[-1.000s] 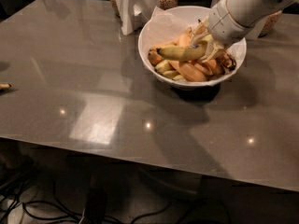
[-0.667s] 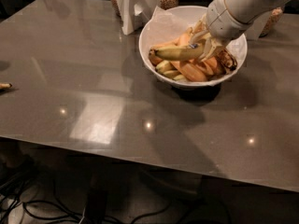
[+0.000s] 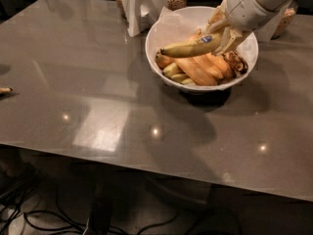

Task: Pick banana from white bowl

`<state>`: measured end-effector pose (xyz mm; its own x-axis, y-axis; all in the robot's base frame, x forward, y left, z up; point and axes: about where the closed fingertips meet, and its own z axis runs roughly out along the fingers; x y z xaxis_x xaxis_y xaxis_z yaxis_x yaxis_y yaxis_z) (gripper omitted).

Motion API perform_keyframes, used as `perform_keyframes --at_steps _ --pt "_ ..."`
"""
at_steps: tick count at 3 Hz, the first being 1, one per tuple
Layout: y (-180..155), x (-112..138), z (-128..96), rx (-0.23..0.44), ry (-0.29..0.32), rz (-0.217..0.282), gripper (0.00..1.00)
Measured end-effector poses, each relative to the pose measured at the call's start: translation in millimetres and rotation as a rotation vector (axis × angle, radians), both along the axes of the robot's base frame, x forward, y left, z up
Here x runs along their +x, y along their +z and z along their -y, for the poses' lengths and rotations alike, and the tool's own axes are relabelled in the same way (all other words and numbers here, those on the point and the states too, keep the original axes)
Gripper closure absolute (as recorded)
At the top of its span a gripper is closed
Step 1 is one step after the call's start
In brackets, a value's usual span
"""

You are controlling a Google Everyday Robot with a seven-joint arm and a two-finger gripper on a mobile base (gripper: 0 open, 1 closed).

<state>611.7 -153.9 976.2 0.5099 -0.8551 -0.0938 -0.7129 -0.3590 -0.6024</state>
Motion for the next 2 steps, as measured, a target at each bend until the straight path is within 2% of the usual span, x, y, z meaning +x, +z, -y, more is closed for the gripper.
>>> perform_keyframes --at_steps 2 --pt "44 -40 34 0.139 -0.055 -0.07 1.0"
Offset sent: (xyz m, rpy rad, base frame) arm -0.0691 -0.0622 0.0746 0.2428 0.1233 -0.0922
